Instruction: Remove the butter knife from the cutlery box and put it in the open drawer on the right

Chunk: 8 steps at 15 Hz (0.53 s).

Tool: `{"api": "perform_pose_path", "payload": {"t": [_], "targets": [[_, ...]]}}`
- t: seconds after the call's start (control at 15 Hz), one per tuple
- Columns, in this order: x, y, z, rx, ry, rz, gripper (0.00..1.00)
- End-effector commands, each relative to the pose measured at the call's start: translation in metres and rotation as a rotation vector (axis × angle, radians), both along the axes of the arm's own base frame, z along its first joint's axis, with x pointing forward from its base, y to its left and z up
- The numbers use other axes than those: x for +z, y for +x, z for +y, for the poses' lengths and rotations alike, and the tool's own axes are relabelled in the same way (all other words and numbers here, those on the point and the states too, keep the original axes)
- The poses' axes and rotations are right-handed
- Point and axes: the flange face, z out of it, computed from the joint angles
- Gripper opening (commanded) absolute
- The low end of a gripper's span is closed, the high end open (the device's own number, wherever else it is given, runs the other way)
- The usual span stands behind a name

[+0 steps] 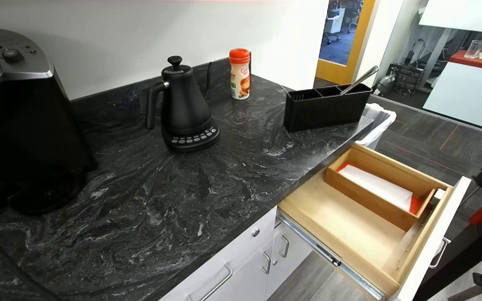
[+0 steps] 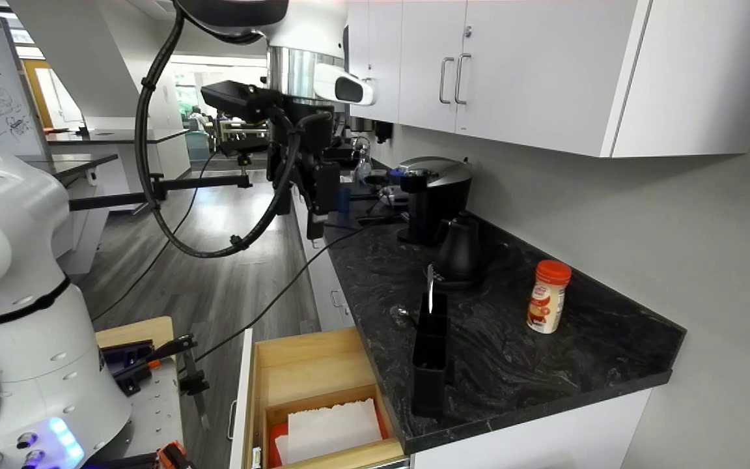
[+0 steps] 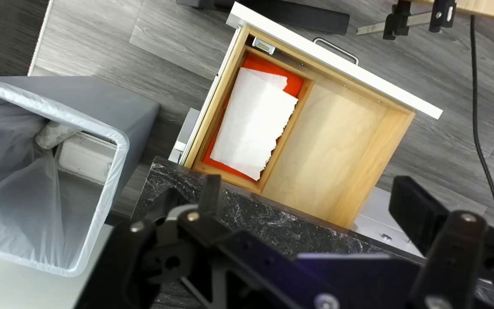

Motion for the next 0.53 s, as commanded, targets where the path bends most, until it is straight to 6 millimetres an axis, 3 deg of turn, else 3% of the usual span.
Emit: {"api": "perform_pose_path", "payload": {"t": [0.0,0.47], "targets": [[-0.014,0.016,-0.013,-0.068,0.021,-0.008,1.00],[-0.045,0.046,-0.035,-0.278,0.090,-0.114,1.00]]}}
